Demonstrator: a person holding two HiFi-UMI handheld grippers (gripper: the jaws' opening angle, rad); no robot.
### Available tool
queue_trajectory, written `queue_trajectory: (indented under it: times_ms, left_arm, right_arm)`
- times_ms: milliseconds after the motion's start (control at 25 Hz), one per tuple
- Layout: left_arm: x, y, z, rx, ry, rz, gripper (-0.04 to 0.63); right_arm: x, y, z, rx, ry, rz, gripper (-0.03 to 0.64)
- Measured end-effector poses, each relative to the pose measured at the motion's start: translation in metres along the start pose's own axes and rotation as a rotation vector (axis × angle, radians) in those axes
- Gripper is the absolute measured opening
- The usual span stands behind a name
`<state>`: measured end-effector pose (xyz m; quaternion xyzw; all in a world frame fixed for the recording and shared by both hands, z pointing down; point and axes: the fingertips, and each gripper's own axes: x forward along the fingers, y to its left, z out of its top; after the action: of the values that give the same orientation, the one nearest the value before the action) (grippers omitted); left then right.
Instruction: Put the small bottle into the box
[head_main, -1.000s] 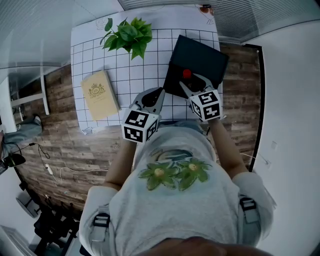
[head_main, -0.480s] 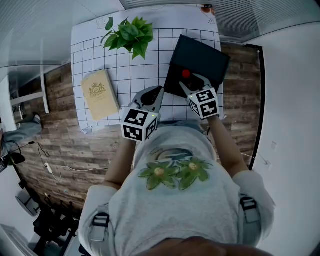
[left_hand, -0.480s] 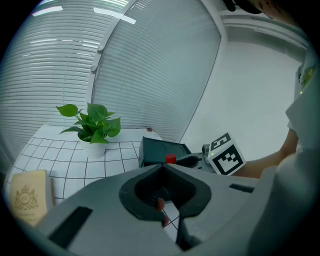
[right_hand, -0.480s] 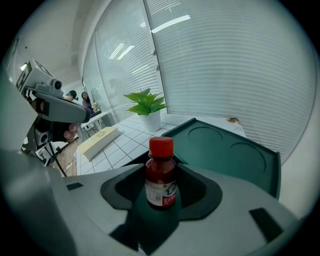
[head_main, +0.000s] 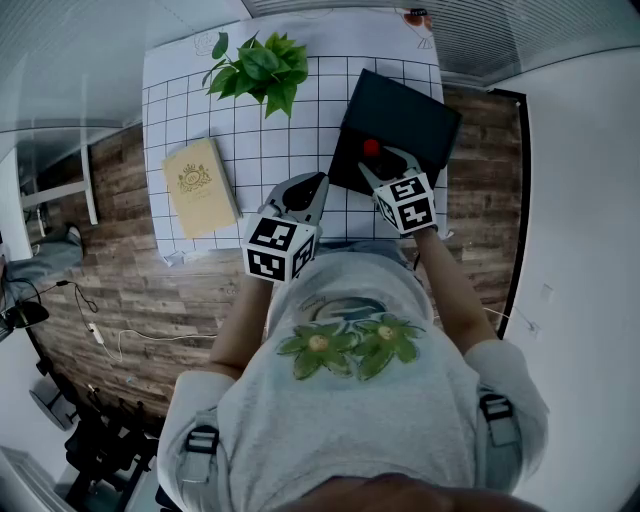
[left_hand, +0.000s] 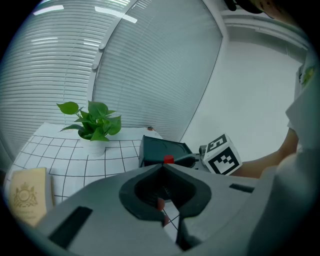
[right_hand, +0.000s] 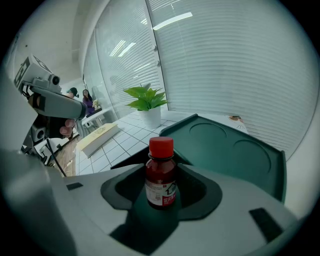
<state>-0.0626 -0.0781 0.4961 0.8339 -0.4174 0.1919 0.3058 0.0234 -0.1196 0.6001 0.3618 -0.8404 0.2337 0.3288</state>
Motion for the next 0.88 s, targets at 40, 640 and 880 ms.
queue_trajectory:
  times_ms: [40, 640, 880]
  left_arm:
    - [-0.0001, -0.0001, -0.0006, 0.000, 0.001, 0.000, 0.008]
    - [0.0013, -0.0042, -0.0014, -0.006, 0.002, 0.001, 0.008]
    - [0.0007, -0.0055, -0.0014, -0.004, -0.001, 0.001, 0.008]
  right_arm:
    - [0.0006, -0.0003, -0.0006, 0.000, 0.001, 0.000, 0.202]
    - [0.0067, -0.0033, -0.0071, -0.010, 0.004, 0.019, 0.201]
    - [0.0060, -0.0005, -0.0091, -0.045, 0.025, 0.016, 0.201]
